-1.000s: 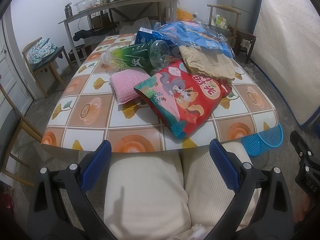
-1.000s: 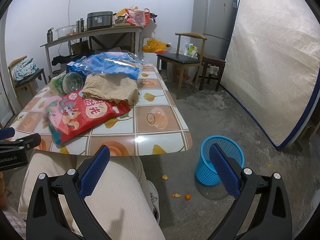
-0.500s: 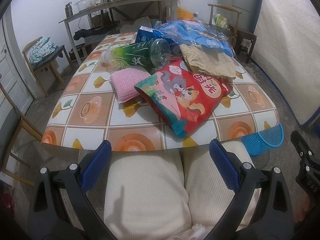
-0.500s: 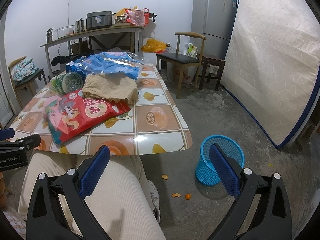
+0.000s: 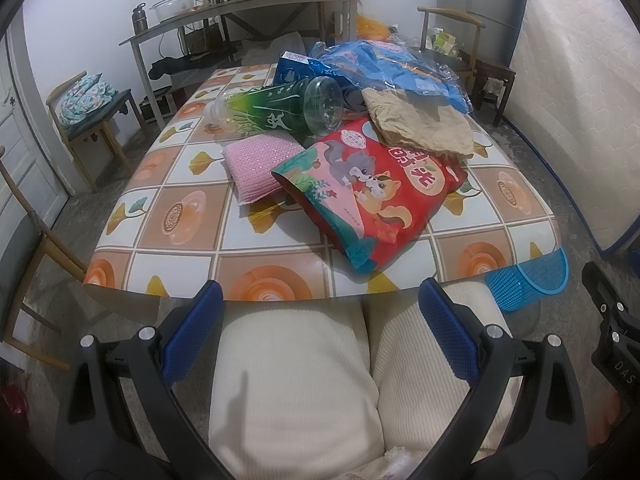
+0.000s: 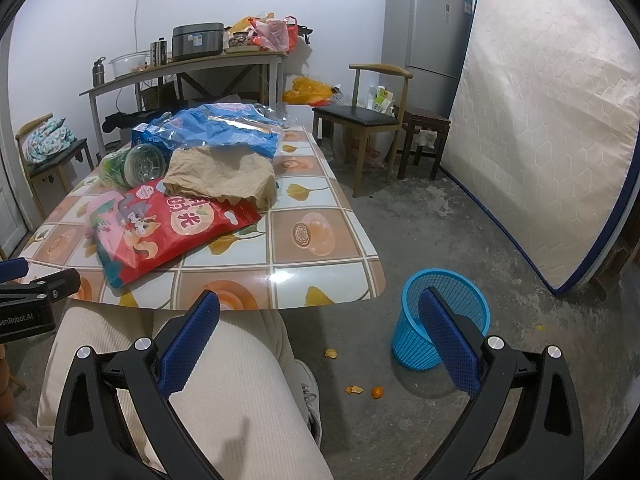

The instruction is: Collect trash

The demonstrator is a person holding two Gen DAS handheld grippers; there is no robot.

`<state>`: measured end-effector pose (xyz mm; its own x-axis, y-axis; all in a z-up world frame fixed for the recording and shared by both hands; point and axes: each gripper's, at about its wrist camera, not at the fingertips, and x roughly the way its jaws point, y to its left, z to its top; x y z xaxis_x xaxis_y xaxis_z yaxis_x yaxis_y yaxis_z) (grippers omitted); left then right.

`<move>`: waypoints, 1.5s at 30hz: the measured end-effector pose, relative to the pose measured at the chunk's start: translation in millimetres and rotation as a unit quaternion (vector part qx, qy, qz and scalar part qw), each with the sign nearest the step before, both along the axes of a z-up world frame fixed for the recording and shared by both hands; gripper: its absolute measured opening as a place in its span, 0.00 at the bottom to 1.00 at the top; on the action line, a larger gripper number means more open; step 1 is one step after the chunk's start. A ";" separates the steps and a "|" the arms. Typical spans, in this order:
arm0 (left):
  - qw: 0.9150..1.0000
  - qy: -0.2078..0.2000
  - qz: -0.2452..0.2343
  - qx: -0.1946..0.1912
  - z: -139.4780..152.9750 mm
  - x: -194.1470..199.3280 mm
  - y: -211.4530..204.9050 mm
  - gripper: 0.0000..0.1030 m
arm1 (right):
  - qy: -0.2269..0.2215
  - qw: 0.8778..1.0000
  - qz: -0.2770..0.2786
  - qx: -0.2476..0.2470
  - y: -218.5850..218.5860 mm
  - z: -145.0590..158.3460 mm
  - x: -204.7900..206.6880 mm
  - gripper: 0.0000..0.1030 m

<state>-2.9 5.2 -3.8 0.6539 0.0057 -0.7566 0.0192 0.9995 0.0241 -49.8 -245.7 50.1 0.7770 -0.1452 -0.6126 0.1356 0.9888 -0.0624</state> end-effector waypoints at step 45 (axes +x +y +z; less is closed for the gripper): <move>0.983 -0.057 0.051 -0.164 6.6 102.8 120.6 0.92 | -0.037 0.981 0.166 0.097 56.4 -0.7 148.2 0.94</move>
<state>99.9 125.7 2.8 0.7438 -0.1564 -0.6498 -0.0662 0.9502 -0.3044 98.4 -189.3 49.4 0.8049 0.2360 -0.5445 -0.1980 0.9717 0.1286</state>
